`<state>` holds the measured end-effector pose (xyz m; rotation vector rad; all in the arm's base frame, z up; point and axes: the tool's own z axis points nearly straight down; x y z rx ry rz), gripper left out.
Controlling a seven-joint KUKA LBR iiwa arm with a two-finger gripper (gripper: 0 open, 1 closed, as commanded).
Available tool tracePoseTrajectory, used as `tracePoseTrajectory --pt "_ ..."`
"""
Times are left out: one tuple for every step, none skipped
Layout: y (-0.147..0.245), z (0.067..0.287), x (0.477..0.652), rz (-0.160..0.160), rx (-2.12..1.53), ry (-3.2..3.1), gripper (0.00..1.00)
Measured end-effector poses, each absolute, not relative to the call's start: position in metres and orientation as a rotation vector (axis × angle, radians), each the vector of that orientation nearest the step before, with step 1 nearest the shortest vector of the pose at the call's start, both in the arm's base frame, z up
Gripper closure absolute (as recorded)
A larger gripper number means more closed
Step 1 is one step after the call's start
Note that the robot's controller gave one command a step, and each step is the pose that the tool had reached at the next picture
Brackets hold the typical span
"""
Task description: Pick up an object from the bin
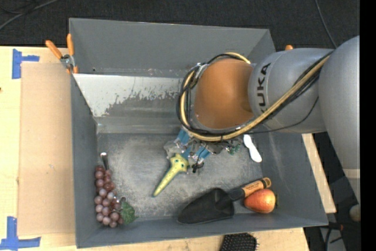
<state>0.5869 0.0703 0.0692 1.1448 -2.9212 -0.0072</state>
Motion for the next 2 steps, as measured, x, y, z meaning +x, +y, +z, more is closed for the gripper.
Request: tracePoseTrajectory --pt "0.0702 0.0692 0.5869 -0.007 1.144 -2.922 1.0" --pt "0.0702 0.0693 0.5867 -0.009 1.141 -2.922 1.0"
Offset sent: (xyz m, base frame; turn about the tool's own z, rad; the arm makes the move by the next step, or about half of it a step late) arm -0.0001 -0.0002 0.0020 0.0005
